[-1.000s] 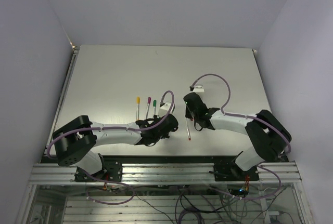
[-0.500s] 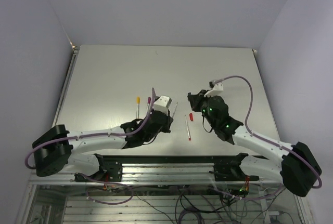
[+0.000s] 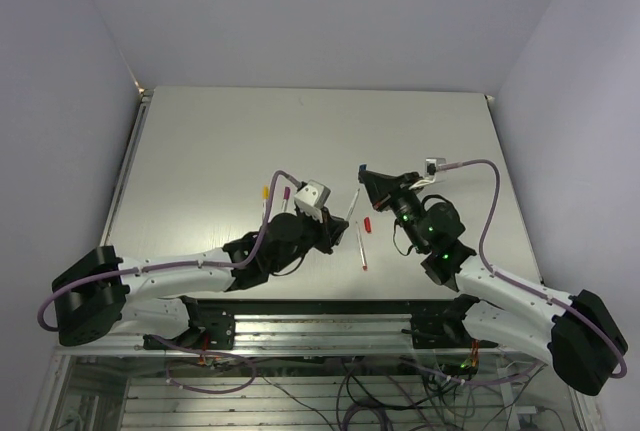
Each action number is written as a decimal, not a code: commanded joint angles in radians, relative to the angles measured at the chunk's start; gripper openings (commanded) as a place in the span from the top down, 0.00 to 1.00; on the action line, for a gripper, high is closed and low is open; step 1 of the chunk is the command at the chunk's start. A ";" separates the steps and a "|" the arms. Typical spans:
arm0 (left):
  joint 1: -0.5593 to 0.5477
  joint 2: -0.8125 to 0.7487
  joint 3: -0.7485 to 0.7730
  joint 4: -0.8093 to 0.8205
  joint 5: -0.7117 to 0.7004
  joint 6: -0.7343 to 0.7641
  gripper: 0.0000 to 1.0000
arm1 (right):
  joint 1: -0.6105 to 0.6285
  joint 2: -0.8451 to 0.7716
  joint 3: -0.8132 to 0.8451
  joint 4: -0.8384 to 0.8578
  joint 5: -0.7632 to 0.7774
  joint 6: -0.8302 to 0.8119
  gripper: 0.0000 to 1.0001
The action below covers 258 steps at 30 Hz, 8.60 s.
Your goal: Insert the pens into the pen caps
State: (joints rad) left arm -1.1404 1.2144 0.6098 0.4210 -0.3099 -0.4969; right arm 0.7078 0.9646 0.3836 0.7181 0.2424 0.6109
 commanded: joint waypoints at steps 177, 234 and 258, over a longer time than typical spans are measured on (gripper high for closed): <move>0.202 0.368 0.074 -0.039 -0.066 -0.141 0.93 | 0.108 -0.159 0.070 -0.354 0.346 -0.004 0.04; 0.130 0.412 0.285 -0.385 -0.149 -0.184 0.53 | 0.101 -0.108 0.069 -0.537 0.524 0.023 0.11; -0.030 0.635 0.449 -0.401 -0.098 -0.121 0.27 | 0.101 -0.246 -0.004 -0.576 0.603 0.117 0.15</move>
State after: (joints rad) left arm -1.1557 1.8221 1.0164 0.0422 -0.4137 -0.6334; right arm 0.8127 0.7517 0.4007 0.1436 0.7860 0.6865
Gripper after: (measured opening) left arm 0.728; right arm 0.860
